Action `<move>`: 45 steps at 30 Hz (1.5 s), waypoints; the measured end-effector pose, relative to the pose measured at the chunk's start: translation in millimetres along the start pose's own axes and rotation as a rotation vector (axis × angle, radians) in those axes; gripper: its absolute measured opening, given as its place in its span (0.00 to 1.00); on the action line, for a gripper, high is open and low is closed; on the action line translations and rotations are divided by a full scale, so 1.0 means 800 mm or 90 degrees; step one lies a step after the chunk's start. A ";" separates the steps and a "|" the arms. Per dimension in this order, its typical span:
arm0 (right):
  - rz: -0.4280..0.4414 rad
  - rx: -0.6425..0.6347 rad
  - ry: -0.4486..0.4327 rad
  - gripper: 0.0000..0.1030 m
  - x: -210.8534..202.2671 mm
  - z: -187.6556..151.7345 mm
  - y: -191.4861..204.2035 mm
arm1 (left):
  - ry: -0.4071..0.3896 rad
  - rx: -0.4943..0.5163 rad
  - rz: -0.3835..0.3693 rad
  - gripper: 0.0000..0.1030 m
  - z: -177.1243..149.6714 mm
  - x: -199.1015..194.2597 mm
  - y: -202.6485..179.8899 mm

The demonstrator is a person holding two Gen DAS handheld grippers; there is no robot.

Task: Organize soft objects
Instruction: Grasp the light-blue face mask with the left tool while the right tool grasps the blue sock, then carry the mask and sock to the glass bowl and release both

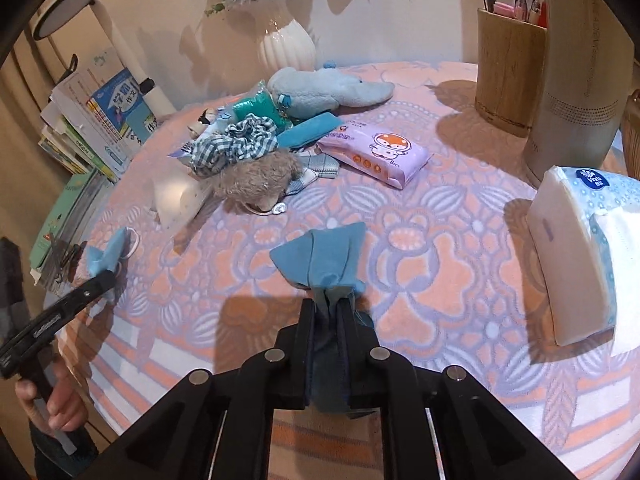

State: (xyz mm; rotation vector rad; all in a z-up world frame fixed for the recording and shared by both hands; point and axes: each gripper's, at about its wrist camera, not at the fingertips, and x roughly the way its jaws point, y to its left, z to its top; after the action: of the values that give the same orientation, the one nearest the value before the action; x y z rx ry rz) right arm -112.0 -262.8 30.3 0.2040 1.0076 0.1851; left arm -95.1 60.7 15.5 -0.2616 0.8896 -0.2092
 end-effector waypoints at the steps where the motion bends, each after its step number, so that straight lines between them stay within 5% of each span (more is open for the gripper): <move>1: 0.002 -0.002 0.002 0.17 -0.001 0.000 0.000 | 0.000 -0.002 -0.002 0.54 0.000 0.000 0.001; 3: -0.003 -0.008 0.004 0.49 -0.005 -0.002 0.003 | 0.002 0.001 -0.006 0.66 -0.003 -0.005 0.002; 5: -0.012 -0.012 -0.009 0.67 -0.012 -0.004 0.003 | 0.010 0.009 -0.015 0.75 -0.007 -0.010 0.000; 8: 0.000 -0.018 -0.013 0.68 -0.017 -0.006 0.004 | 0.009 0.012 -0.017 0.84 -0.010 -0.020 -0.007; 15: -0.015 -0.014 -0.008 0.68 -0.006 -0.004 0.001 | 0.017 0.016 0.012 0.84 0.009 0.009 -0.021; 18: -0.015 -0.005 -0.008 0.68 0.003 -0.002 -0.002 | 0.005 0.025 0.056 0.69 0.014 0.023 -0.024; 20: -0.020 -0.006 0.000 0.68 0.011 -0.003 0.003 | 0.012 0.052 0.075 0.43 0.014 0.028 -0.032; 22: -0.066 -0.037 -0.003 0.64 0.016 -0.004 0.017 | 0.010 0.074 0.086 0.32 0.012 0.030 -0.039; 24: -0.131 -0.091 -0.007 0.29 0.020 -0.007 0.035 | 0.008 0.080 0.084 0.17 0.010 0.027 -0.041; 27: -0.119 -0.108 -0.022 0.15 0.012 -0.009 0.044 | -0.003 0.088 0.066 0.14 0.005 0.011 -0.048; 34: -0.077 -0.103 -0.108 0.15 -0.071 0.001 0.044 | -0.057 0.141 -0.067 0.14 0.008 -0.049 -0.114; 45: -0.113 -0.039 -0.285 0.15 -0.235 0.002 -0.024 | -0.122 0.272 -0.220 0.14 0.039 -0.098 -0.291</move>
State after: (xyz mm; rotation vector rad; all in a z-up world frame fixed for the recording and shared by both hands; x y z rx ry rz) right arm -207.0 -328.1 179.7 0.0927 0.5691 0.0045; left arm -134.8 -133.1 164.3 -0.0324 0.5871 -0.6752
